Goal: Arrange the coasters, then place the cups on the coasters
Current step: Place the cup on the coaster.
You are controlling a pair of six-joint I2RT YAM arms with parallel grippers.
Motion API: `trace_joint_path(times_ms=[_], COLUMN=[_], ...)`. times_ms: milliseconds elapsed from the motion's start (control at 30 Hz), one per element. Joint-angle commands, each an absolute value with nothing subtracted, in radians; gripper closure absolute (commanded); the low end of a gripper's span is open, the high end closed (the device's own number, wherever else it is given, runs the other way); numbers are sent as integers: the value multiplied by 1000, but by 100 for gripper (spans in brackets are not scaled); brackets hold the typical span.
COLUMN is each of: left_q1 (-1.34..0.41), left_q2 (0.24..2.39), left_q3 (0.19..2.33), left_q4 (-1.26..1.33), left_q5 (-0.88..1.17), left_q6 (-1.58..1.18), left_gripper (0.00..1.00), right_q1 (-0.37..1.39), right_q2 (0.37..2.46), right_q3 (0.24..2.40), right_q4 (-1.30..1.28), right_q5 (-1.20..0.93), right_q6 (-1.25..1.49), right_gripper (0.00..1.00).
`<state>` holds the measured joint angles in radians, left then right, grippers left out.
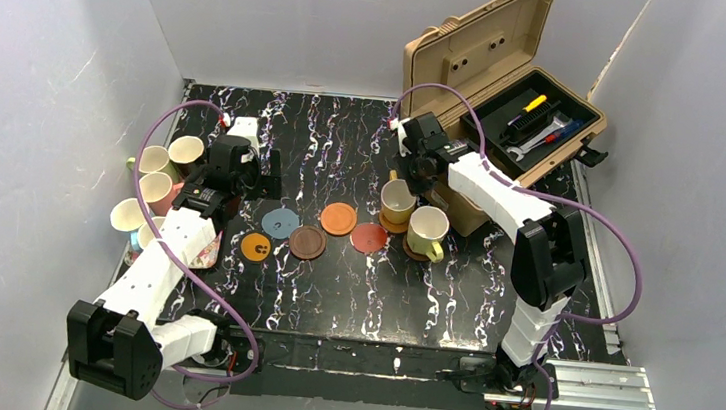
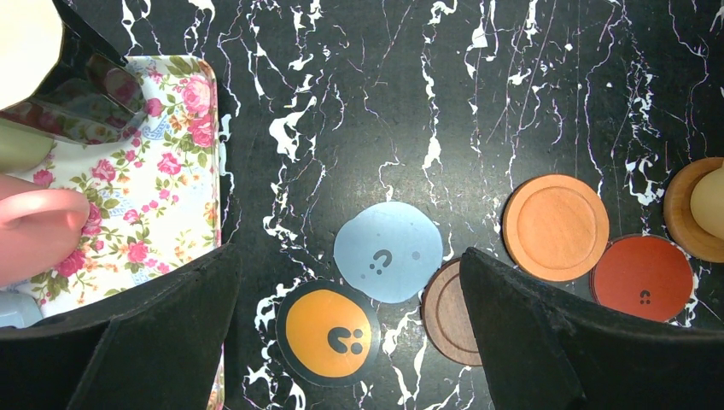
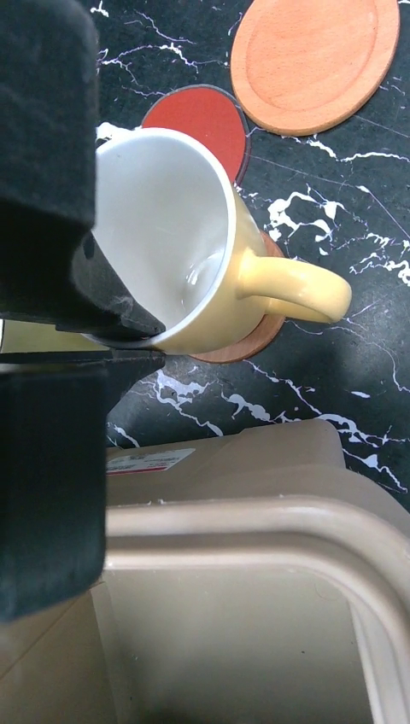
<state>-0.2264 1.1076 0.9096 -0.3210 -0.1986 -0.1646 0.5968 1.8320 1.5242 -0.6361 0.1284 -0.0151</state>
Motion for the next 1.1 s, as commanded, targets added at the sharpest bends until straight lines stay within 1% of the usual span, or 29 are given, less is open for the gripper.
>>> trace_joint_path(times_ms=[0,133,233,333,533,733,800,933,1067], left_q1=[-224,-224,-224,-224,-224,-222,-218,-191,-170], left_q2=[1103,1103,1103,1102,1098,1085,1075,1061,1083], left_q3=[932,933,931,932,934,936,939,925,923], left_q4=[-330,-331,-331,-332,-334,-335,-335,-321,-313], left_q5=[-198,-198,-198,-188,-193,-198,-192,-180,-188], left_q6=[-161,-162,-166,-171,-172,-173,-176,-190,-195], left_gripper=[2,2,2,2,2,2,2,2,2], right_q1=[596,596,596,595,596,595,596,596,595], right_q2=[1823,1825,1821,1815,1785,1720,1696,1640,1612], right_q3=[1589,1594,1597,1600,1611,1605,1601,1560,1487], right_q4=[-620,-625,-627,-627,-640,-638,-635,-579,-459], right_q5=[119,115,115,112,110,103,98,73,44], right_q6=[-8,-8,-8,-8,-8,21,24,65,150], right_gripper=[80,73,65,62,52,44,39,28,21])
